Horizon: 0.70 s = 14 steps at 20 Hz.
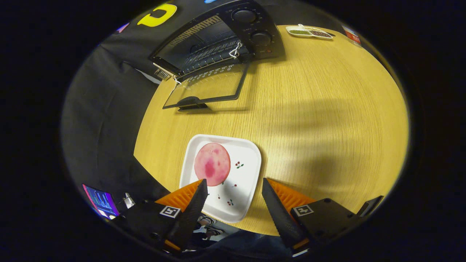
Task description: Open the toaster oven, put the food inside, and close the toaster oven door.
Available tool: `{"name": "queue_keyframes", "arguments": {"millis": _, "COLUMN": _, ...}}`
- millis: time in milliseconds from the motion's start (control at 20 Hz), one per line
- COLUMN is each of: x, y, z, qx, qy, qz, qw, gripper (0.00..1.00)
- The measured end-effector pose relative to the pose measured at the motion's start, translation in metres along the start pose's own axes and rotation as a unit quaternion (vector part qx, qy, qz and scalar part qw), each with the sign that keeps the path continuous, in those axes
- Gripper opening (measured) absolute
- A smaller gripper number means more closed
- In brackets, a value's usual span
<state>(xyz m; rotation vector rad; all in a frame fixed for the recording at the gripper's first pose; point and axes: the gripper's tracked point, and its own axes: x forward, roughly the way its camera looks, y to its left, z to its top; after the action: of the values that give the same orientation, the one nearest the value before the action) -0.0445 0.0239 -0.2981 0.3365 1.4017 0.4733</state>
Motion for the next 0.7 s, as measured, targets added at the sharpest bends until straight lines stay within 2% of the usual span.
{"name": "queue_keyframes", "arguments": {"millis": 200, "x": 0.000, "y": 0.001, "z": -0.005, "qx": 0.023, "qy": 0.024, "qz": 0.002, "qw": 0.999, "gripper": 0.93}}
{"name": "queue_keyframes", "arguments": {"millis": 250, "x": 0.005, "y": -0.001, "z": -0.006, "qx": 0.022, "qy": 0.027, "qz": -0.002, "qw": 0.999, "gripper": 0.88}}
{"name": "queue_keyframes", "arguments": {"millis": 350, "x": 0.007, "y": -0.008, "z": -0.011, "qx": 0.018, "qy": 0.036, "qz": -0.014, "qw": 0.999, "gripper": 0.70}}
{"name": "queue_keyframes", "arguments": {"millis": 400, "x": 0.006, "y": -0.008, "z": -0.015, "qx": 0.022, "qy": 0.040, "qz": -0.012, "qw": 0.999, "gripper": 0.49}}
{"name": "queue_keyframes", "arguments": {"millis": 450, "x": 0.005, "y": -0.007, "z": -0.016, "qx": 0.027, "qy": 0.047, "qz": -0.010, "qw": 0.998, "gripper": 0.45}}
{"name": "queue_keyframes", "arguments": {"millis": 550, "x": 0.003, "y": -0.014, "z": -0.019, "qx": 0.026, "qy": 0.050, "qz": -0.023, "qw": 0.998, "gripper": 0.43}}
{"name": "queue_keyframes", "arguments": {"millis": 650, "x": 0.007, "y": -0.011, "z": -0.021, "qx": 0.040, "qy": 0.052, "qz": -0.015, "qw": 0.998, "gripper": 0.09}}
{"name": "queue_keyframes", "arguments": {"millis": 700, "x": 0.001, "y": -0.014, "z": -0.021, "qx": 0.045, "qy": 0.045, "qz": -0.020, "qw": 0.998, "gripper": 0.10}}
